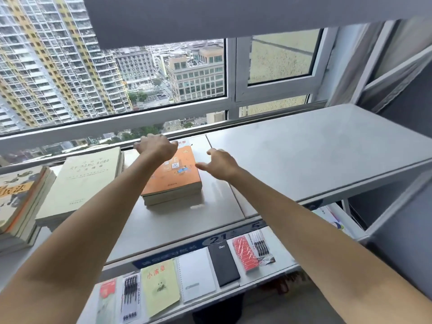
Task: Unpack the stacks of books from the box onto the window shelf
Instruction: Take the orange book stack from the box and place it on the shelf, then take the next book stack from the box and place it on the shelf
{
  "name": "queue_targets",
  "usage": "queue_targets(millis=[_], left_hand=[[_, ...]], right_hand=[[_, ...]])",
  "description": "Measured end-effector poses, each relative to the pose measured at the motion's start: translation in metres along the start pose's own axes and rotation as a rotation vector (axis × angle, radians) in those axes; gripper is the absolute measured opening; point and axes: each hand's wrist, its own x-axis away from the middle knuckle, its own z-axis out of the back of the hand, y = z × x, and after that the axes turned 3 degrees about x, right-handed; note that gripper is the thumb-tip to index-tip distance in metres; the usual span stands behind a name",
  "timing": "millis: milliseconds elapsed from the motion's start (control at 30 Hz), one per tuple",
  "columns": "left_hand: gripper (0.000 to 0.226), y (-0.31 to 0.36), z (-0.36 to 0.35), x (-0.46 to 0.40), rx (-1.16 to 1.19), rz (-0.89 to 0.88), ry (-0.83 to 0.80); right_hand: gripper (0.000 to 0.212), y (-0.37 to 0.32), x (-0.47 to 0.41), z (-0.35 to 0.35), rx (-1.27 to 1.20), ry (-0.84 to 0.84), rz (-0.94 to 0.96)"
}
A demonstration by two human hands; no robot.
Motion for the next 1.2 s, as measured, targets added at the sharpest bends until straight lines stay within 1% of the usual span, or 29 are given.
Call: queue_targets(millis=[100, 167, 300, 467, 633, 767, 867, 967, 1067, 1133, 1200], left_hand=[[0.062, 0.028, 0.004, 0.020, -0.046, -0.165, 0.146], [0.054, 0.053, 0.005, 0.039, -0.044, -0.281, 0.221], [0.048, 0.118, -0.001, 0.086, 0.000, -0.491, 0.247], [0.048, 0.212, -0.017, 0.157, 0.063, -0.676, 0.193], [0.045, 0.306, -0.033, 0.243, 0.068, -0.886, 0.132], [0.045, 0.380, -0.047, 0.316, 0.072, -1.016, 0.092], [0.044, 0.431, -0.063, 0.369, 0.064, -1.111, 0.032], [0.041, 0.484, -0.082, 0.422, 0.033, -1.248, 0.007], [0.042, 0.534, -0.101, 0.473, -0.024, -1.380, -0.020], [0.038, 0.569, -0.114, 0.510, -0.043, -1.480, -0.055], [0.037, 0.598, -0.127, 0.547, -0.044, -1.544, -0.096]], right_hand=[[0.055, 0.046, 0.027, 0.024, 0.186, 0.094, -0.011], [0.054, 0.079, 0.050, 0.039, 0.287, 0.140, -0.045], [0.056, 0.151, 0.105, 0.071, 0.328, 0.175, -0.158], [0.059, 0.241, 0.186, 0.106, 0.325, 0.193, -0.336], [0.060, 0.325, 0.278, 0.131, 0.268, 0.273, -0.518], [0.060, 0.385, 0.350, 0.145, 0.268, 0.283, -0.661], [0.060, 0.426, 0.402, 0.150, 0.258, 0.288, -0.772], [0.061, 0.468, 0.451, 0.154, 0.230, 0.281, -0.893], [0.063, 0.511, 0.495, 0.156, 0.204, 0.266, -1.025], [0.061, 0.537, 0.530, 0.156, 0.193, 0.264, -1.120], [0.060, 0.561, 0.564, 0.152, 0.175, 0.289, -1.190]])
